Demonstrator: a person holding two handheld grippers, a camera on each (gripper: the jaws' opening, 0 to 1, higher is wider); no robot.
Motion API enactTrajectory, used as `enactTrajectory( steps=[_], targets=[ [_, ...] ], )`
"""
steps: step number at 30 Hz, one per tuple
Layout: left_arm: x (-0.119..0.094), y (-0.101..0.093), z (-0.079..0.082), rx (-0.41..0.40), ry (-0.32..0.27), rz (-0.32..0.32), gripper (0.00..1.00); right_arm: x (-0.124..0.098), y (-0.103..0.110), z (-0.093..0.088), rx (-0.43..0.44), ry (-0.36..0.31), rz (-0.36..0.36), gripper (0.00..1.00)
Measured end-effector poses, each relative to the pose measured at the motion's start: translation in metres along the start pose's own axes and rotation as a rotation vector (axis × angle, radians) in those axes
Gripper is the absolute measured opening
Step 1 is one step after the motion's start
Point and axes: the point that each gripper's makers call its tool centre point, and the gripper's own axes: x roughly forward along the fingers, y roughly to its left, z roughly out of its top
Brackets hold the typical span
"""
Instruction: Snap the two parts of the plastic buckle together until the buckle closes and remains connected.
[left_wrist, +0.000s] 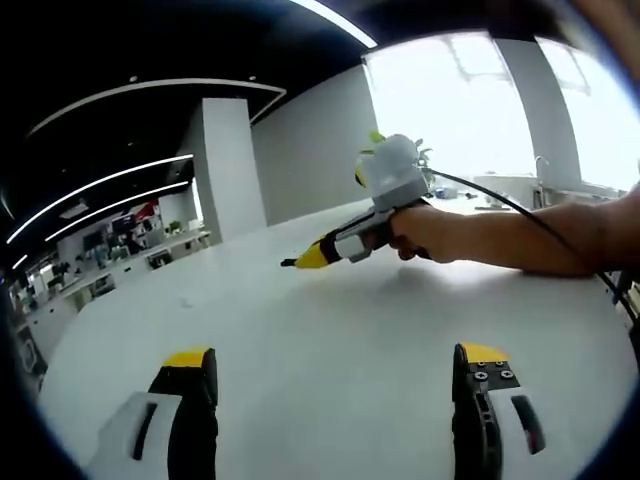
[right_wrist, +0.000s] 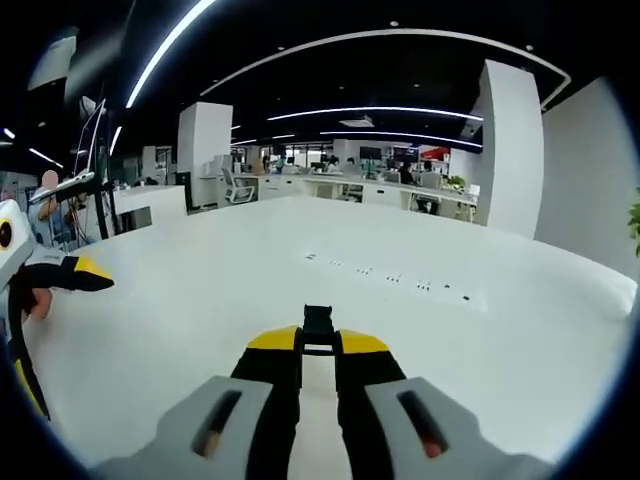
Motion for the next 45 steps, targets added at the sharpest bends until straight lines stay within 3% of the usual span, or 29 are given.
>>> enactTrajectory(
  steps=[45],
  targets=[
    [0.004, -0.005, 0.0, 0.012, 0.019, -0.014, 1.0, 0.045, -0.021, -0.004, 0.011, 0.05, -0.018, 0.11]
  ],
)
